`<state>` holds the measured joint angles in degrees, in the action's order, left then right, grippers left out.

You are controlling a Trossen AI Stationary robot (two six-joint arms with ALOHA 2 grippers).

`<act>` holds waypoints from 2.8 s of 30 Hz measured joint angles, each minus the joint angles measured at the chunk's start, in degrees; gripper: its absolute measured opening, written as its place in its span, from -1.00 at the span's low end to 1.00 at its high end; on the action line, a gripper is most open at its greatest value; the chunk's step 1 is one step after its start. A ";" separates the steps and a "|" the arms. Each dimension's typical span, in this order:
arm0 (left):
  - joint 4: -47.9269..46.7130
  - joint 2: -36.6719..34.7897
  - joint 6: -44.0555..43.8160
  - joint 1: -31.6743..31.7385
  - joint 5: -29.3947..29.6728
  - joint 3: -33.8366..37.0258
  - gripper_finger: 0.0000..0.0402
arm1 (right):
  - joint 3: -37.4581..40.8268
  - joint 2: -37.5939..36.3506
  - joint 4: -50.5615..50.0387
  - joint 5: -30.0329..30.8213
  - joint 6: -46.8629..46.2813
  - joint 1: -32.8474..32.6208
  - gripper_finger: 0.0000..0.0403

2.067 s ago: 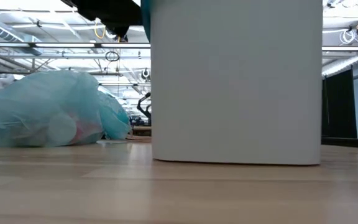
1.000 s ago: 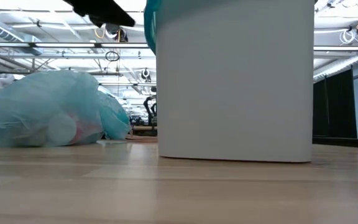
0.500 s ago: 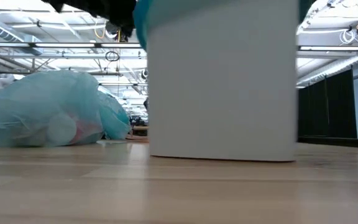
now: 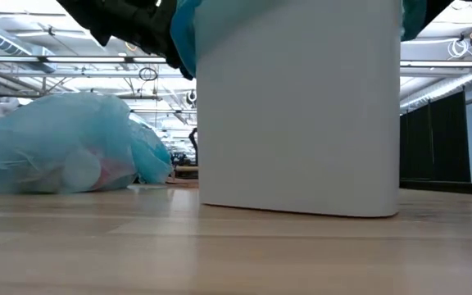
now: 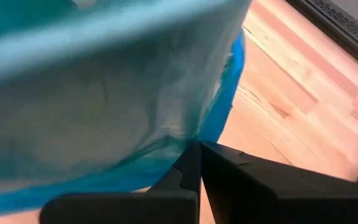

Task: Place trash/remove bag and relplace
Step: Insert the plastic bag in the white trash bin

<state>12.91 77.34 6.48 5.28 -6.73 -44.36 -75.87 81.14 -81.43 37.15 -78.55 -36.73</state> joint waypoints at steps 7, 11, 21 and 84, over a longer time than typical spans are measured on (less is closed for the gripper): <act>-0.44 -1.23 0.32 0.19 0.14 0.00 -1.00 | -4.19 0.00 -6.03 0.27 -3.82 -4.25 -1.00; -2.26 -3.47 0.37 1.05 0.36 0.00 -1.00 | -9.12 0.00 -8.07 1.84 -2.33 -6.66 -1.00; -6.59 -12.58 0.52 1.84 0.62 0.00 -1.00 | -22.54 -0.02 -3.76 2.28 29.32 -5.78 -1.00; 1.33 -16.30 -2.93 1.07 -0.56 7.63 -1.00 | -28.68 25.47 11.54 -37.71 119.70 30.71 -1.00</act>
<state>14.24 61.04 3.55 6.35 -7.30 -36.73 -104.55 106.61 -69.89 -0.55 41.15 -6.02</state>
